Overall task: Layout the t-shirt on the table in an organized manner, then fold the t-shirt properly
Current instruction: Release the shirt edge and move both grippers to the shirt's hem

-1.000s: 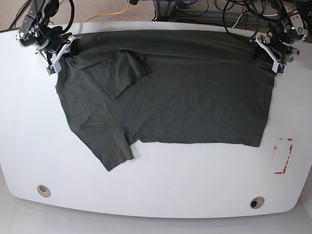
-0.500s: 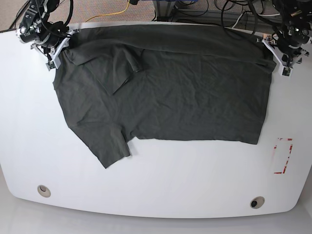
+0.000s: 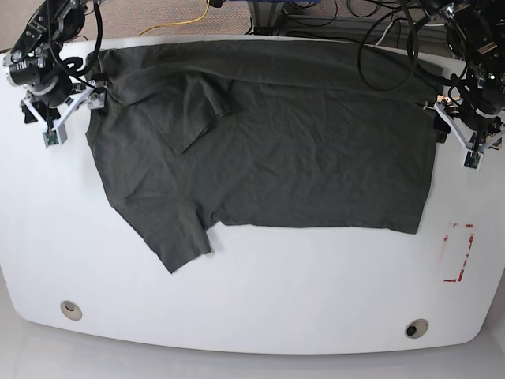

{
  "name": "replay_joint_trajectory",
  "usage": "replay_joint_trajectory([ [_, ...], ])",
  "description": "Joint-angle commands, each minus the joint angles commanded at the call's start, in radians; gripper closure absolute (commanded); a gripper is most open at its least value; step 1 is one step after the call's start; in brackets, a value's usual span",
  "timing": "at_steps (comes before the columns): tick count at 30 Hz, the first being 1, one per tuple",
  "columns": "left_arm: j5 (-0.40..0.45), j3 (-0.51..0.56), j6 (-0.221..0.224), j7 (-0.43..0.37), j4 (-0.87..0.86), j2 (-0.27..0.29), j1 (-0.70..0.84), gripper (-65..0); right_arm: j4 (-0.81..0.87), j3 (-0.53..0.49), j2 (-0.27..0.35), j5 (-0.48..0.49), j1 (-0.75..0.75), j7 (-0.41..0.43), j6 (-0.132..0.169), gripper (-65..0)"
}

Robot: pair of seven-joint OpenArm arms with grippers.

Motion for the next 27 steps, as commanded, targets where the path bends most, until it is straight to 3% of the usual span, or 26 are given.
replay_joint_trajectory([
  [2,0.0,0.028,0.015,0.0,-0.023,0.0,-0.063,-38.1,-0.055,-0.023,0.002,-0.048,0.077,0.002,0.0,-62.8],
  [4,0.0,0.072,0.068,0.0,-0.061,-0.006,-0.12,-38.2,-0.114,-0.055,0.015,-0.103,0.157,0.005,0.0,-61.7],
  [7,0.0,0.112,0.104,-0.002,-0.132,-0.006,-0.189,-38.2,-0.218,-0.098,0.029,-0.155,0.245,0.04,0.0,-61.2],
  [12,0.0,0.164,0.107,-0.018,-0.304,-0.008,-0.338,-38.2,-0.446,-0.164,0.058,-0.226,0.371,0.175,0.0,-61.2],
  [15,0.011,0.184,0.108,-0.087,-0.382,-0.011,-0.388,-38.2,-0.58,-0.196,0.077,-0.252,0.431,0.236,0.0,-61.2],
  [22,0.144,0.25,0.108,-0.252,-0.626,-0.026,-0.494,-38.2,-0.858,-0.221,0.115,-0.267,0.517,0.388,0.0,-61.2],
  [27,0.153,0.25,0.108,-0.339,-0.781,-0.051,-0.519,-38.2,-0.974,-0.221,0.129,-0.267,0.532,0.459,0.0,-61.2],
])
